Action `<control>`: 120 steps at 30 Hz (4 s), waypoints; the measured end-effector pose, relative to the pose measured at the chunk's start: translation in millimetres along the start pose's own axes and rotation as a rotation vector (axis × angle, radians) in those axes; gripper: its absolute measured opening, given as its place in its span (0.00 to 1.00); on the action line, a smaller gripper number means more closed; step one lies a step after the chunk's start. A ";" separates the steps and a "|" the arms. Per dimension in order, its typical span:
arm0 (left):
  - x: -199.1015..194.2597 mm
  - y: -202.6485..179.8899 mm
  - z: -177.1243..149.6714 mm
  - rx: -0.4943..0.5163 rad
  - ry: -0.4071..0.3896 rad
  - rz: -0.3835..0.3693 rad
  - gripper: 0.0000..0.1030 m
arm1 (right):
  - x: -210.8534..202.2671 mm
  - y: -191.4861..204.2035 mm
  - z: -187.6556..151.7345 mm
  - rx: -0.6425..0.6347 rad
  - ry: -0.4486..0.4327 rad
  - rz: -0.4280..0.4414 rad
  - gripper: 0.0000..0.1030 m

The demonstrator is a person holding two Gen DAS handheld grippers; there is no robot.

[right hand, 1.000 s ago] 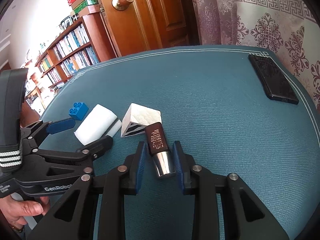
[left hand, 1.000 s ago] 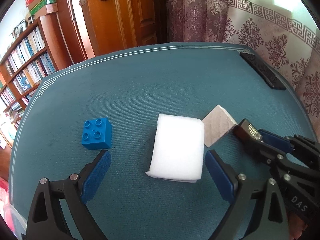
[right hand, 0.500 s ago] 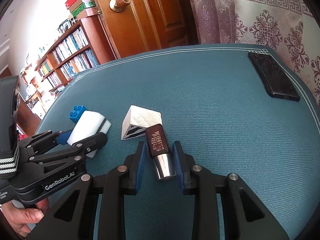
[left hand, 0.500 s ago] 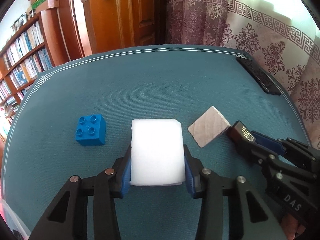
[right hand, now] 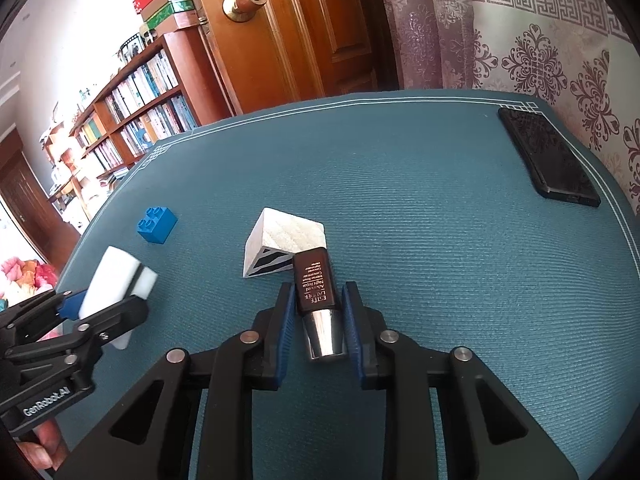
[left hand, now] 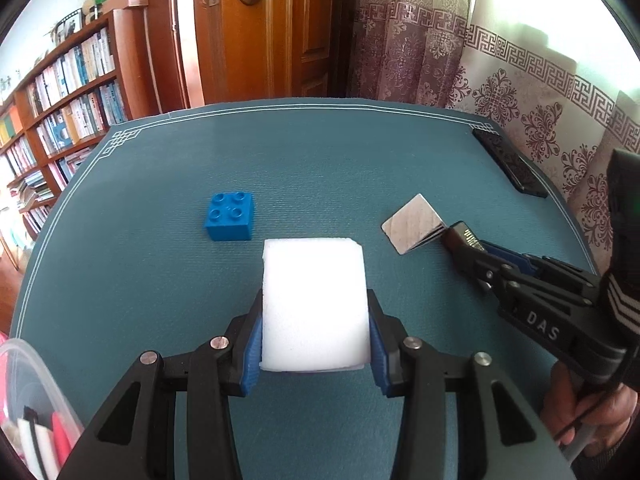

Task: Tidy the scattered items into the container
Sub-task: 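Grasp the white sponge with the left tool while the right tool holds the brown bottle, then carry the sponge and bottle over the clear bowl and open both tools, then move the right tool to the striped wooden block and close on it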

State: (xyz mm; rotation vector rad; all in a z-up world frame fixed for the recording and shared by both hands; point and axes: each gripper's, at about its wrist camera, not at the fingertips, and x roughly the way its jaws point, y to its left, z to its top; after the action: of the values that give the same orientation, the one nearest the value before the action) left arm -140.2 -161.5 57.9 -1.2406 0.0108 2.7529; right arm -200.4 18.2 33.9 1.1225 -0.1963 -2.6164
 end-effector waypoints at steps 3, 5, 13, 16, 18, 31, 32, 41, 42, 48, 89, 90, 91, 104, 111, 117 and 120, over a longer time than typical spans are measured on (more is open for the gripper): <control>-12.3 6.4 -4.8 -0.015 -0.013 0.005 0.47 | -2.4 1.1 -0.9 -0.004 0.001 0.022 0.24; -20.0 11.5 -8.9 -0.031 -0.019 0.007 0.47 | -4.4 3.4 -1.8 -0.002 0.004 0.043 0.23; -43.4 28.7 -18.9 -0.069 -0.040 0.040 0.47 | -25.2 23.5 -1.7 0.005 -0.008 0.171 0.23; -54.4 34.8 -21.8 -0.075 -0.058 0.052 0.47 | -31.3 33.7 -3.5 0.001 -0.004 0.211 0.23; -63.3 41.2 -24.3 -0.081 -0.072 0.064 0.47 | -34.7 41.2 -5.3 -0.003 0.002 0.242 0.23; -111.5 127.8 -53.6 -0.199 -0.116 0.202 0.47 | -50.3 97.0 -22.3 -0.073 0.051 0.357 0.23; -112.5 133.5 -55.2 -0.205 -0.116 0.211 0.47 | -52.2 100.7 -22.5 -0.078 0.053 0.365 0.23; -113.3 174.4 -69.1 -0.266 -0.111 0.255 0.47 | -57.7 143.7 -31.2 -0.072 0.088 0.434 0.23; -113.1 177.9 -71.0 -0.271 -0.111 0.257 0.47 | -56.7 148.7 -32.5 -0.068 0.094 0.441 0.23; -110.8 195.6 -80.3 -0.294 -0.096 0.252 0.53 | -57.1 182.6 -42.1 -0.087 0.117 0.481 0.23; -140.4 263.1 -120.0 -0.477 -0.119 0.206 0.85 | -35.4 281.7 -78.2 -0.180 0.233 0.584 0.47; -139.7 261.6 -119.7 -0.475 -0.116 0.207 0.85 | -38.0 279.2 -77.1 -0.178 0.221 0.582 0.47; -138.4 260.1 -119.1 -0.475 -0.111 0.206 0.85 | -40.7 276.3 -76.6 -0.178 0.208 0.574 0.47; -130.0 237.2 -110.5 -0.432 -0.082 0.211 0.87 | -50.3 232.9 -70.5 -0.109 0.127 0.486 0.50; -127.5 222.3 -98.6 -0.399 -0.085 0.203 0.87 | -48.4 190.8 -65.1 -0.014 0.102 0.411 0.52; -121.6 201.6 -86.2 -0.362 -0.080 0.183 0.87 | -44.0 163.0 -61.7 0.054 0.105 0.354 0.52; -119.1 190.8 -80.7 -0.342 -0.079 0.173 0.87 | -41.3 152.8 -60.5 0.074 0.105 0.329 0.52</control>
State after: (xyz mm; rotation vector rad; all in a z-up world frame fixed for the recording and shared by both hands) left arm -23.6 -368.3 85.1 -1.2548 -0.3945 3.0456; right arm -97.8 -114.7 56.6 1.1401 -0.4204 -2.2723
